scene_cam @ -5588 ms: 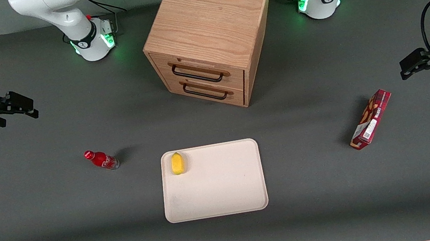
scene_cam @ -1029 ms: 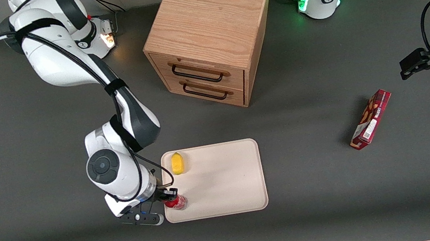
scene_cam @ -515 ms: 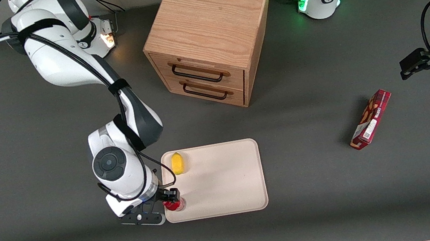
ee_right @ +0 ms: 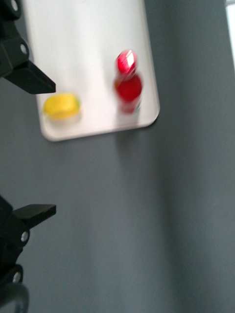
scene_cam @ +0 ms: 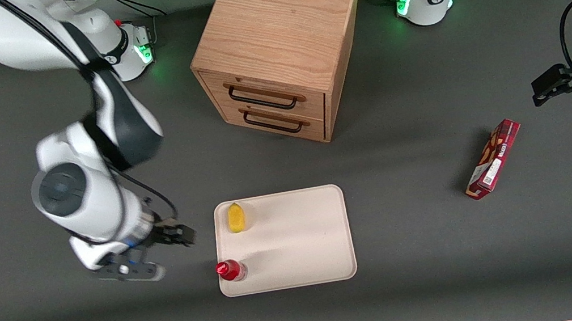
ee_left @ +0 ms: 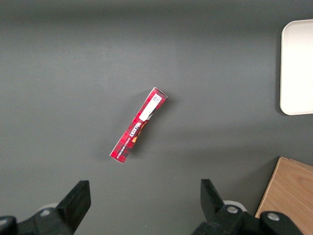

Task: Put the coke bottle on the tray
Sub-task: 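Open the right gripper and withdraw it up from the bottle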

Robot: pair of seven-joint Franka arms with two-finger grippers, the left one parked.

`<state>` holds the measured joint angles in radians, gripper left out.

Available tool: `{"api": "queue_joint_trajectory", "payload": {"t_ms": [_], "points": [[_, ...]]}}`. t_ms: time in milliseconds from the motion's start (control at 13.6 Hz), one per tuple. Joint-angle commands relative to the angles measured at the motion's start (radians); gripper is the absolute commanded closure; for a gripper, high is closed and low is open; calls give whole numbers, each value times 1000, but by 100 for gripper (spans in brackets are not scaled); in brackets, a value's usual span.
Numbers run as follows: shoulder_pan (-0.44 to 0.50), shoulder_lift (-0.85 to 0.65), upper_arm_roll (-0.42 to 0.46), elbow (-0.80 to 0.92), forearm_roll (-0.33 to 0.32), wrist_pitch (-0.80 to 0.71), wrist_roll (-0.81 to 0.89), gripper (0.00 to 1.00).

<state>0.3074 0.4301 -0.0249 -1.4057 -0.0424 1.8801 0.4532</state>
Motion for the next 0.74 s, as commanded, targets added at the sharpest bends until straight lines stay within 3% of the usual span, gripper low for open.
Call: {"api": "queue_joint_trajectory", "payload": {"t_ms": [0,147,294,662], "points": [[-95,-349,23,-384,10,30,-172,0],[-177,-489,23,-452,48,-73,-353,0],[-215,-566,17,-455,53,-142,-386,0],[-223,-533,11,-308,55,-257,-381,0]]}}
